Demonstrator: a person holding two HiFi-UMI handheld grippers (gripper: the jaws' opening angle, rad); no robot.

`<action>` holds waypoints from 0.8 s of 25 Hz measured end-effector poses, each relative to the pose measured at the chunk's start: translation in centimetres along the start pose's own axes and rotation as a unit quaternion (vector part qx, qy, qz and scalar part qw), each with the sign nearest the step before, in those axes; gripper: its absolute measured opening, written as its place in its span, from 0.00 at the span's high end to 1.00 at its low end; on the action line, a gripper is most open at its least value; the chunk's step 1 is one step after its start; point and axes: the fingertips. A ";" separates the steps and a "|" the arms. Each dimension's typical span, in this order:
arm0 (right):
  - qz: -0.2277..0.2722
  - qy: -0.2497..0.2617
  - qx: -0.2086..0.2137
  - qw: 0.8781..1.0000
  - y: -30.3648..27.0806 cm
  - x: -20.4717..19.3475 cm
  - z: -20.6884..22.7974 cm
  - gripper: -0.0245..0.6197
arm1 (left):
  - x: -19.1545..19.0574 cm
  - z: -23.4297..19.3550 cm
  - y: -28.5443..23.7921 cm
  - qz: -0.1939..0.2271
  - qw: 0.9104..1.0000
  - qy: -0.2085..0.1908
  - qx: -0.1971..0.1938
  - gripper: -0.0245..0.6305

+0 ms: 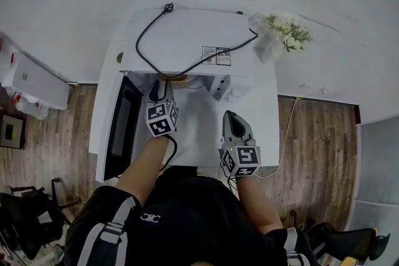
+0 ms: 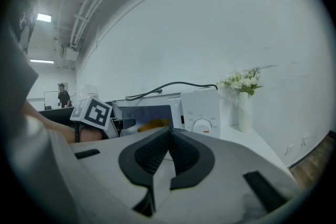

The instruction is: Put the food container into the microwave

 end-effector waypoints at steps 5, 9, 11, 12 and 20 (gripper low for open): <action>0.028 0.007 0.012 1.000 0.8 1.4 -1.2 0.96 | 0.5 2.4 5.3 0.012 0.999 -0.037 -0.032 0.94; 0.046 0.008 0.024 0.999 1.6 2.4 -2.5 0.96 | 1.5 3.4 9.3 0.025 0.997 -0.048 -0.049 0.96; 0.058 0.014 0.029 0.998 2.2 2.9 -3.2 0.96 | 1.9 3.9 11.3 0.032 0.997 -0.054 -0.055 0.96; 0.064 0.017 0.030 0.997 2.6 3.1 -3.6 0.96 | 2.0 4.1 12.3 0.035 0.996 -0.058 -0.058 0.96; 0.076 0.028 0.045 0.996 4.7 2.8 -6.0 0.97 | 0.3 4.5 18.3 0.039 0.995 -0.069 -0.059 0.96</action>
Point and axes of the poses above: the fingertips, and each gripper's own axes: y backward along the fingers, z to its right, x out of its top, and after that the axes turned 8 degrees about -z, right-handed
